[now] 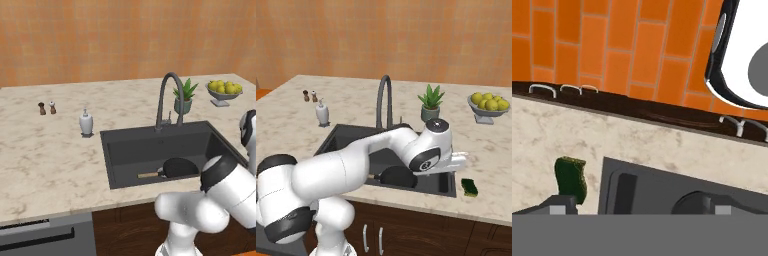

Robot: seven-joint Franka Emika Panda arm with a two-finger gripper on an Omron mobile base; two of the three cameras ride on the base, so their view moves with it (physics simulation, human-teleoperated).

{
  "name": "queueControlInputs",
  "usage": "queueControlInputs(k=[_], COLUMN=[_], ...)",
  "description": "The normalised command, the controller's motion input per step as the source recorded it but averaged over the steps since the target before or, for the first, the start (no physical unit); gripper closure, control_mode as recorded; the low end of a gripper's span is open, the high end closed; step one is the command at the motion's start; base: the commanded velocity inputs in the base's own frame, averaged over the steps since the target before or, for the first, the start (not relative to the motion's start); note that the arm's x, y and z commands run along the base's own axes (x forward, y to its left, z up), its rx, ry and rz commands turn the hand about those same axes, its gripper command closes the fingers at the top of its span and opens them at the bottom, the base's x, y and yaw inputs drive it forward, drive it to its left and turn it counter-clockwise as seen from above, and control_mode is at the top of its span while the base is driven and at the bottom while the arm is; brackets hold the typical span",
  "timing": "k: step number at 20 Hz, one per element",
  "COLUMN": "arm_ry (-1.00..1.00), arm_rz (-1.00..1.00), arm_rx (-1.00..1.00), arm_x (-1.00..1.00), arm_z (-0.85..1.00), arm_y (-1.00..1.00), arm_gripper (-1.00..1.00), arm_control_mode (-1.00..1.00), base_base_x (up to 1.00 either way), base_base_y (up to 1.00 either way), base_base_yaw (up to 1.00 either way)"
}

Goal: Pick the pan and sponge and place them into the sink. Then turn on the water.

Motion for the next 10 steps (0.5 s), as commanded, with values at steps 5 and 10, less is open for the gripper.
queueControlInputs(k=[5,10], arm_ry=[0.0,0.0], arm_rz=[0.0,0.0], arm_rx=[0.0,0.0], arm_x=[0.17,0.26], arm_z=[-0.32,-0.18], arm_y=[-0.38,-0.45], arm_gripper=[-1.0,-1.0], arm_control_mode=[-1.0,-1.0], base_base_x=[0.0,0.0], base_base_y=[0.0,0.0], base_base_yaw=[0.0,0.0])
